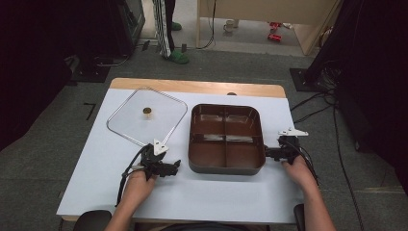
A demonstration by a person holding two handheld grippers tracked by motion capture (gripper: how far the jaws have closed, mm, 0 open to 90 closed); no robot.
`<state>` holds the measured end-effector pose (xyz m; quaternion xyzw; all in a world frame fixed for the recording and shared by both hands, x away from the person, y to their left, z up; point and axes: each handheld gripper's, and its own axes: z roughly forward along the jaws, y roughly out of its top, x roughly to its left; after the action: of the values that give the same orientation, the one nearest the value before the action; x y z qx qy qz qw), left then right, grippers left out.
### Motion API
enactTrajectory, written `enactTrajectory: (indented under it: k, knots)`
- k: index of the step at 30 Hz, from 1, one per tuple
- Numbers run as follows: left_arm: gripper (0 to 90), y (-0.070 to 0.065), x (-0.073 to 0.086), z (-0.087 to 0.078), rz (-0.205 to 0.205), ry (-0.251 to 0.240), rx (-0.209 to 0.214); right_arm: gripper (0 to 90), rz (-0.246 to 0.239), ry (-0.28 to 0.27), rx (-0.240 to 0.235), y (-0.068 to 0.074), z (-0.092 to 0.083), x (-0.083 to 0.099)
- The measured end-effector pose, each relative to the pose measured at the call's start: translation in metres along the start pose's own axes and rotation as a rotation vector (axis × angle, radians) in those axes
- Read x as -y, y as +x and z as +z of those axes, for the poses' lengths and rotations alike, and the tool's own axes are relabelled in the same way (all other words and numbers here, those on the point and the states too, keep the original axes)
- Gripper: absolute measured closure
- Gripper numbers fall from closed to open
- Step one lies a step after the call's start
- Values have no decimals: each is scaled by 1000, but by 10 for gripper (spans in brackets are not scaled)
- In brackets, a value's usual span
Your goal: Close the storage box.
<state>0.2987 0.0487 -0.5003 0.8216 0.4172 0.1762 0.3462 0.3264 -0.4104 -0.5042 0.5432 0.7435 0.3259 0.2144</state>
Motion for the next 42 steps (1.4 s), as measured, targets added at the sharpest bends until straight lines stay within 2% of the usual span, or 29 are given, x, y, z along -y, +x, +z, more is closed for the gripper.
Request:
enactTrajectory:
  k: [18,21,23,33,37,42]
  knots:
    - [60,0,-1,1,-4,2,-2,83,-1,1,1,0,0,0]
    - [61,-1,-3,1,-4,25,-6,83,-1,1,2,0,0,0]
    - [62,-1,-8,1,-5,58,-8,83,-1,1,2,0,0,0]
    - [73,-2,-12,1,0,91,-7,83,-1,1,1,0,0,0]
    - [158,-2,-14,-3,27,105,14,84,-1,1,1,0,0,0]
    - [233,-1,-16,-6,24,123,21,84,-1,1,1,0,0,0]
